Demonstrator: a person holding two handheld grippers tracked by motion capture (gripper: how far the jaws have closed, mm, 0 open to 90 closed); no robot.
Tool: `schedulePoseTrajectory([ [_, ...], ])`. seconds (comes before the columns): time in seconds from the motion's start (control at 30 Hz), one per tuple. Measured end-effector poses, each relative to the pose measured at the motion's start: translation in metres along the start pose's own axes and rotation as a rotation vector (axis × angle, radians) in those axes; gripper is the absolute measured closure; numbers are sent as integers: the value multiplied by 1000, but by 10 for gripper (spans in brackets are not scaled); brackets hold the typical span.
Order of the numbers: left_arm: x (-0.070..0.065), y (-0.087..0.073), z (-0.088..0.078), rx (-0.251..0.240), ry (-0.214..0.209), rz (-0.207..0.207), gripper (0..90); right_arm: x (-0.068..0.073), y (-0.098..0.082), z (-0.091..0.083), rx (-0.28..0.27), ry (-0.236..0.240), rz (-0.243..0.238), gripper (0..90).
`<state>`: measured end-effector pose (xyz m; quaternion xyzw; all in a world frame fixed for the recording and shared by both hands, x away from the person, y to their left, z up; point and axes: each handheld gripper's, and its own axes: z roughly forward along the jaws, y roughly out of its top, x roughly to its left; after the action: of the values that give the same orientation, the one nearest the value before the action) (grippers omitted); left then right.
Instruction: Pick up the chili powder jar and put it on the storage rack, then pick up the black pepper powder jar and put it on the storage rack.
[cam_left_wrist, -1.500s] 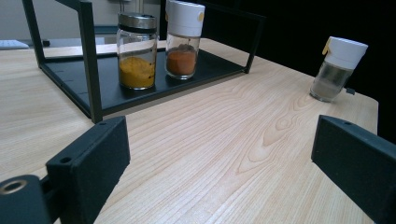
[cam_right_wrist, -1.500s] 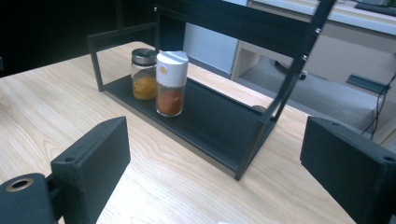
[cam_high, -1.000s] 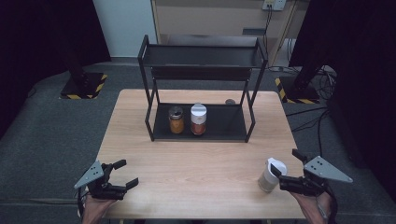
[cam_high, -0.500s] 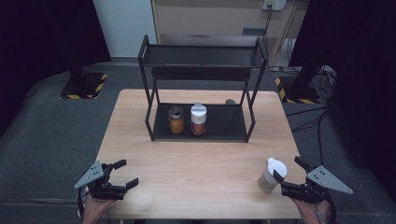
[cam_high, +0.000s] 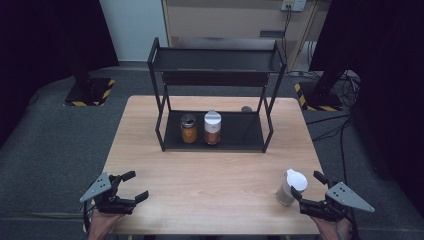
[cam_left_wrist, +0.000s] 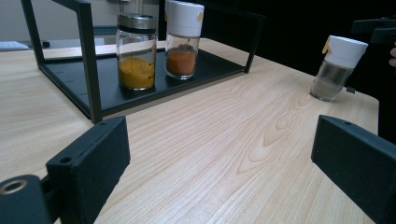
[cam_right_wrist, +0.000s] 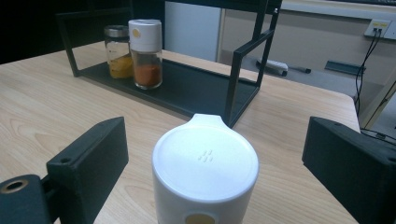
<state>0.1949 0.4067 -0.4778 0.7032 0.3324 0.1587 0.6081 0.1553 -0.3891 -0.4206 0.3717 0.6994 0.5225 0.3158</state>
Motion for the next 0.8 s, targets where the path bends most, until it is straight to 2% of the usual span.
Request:
schedulePoseTrajectory([
  [0.33, 0, 0, 0, 0, -1, 1, 38, 0, 1, -1, -3, 6, 2, 70],
  [0.5, 0, 0, 0, 1, -2, 0, 38, 0, 6, -5, -21, 17, 6, 67],
  [0.8, 0, 0, 0, 2, 0, 1, 38, -1, 22, -3, 22, 19, 15, 63],
])
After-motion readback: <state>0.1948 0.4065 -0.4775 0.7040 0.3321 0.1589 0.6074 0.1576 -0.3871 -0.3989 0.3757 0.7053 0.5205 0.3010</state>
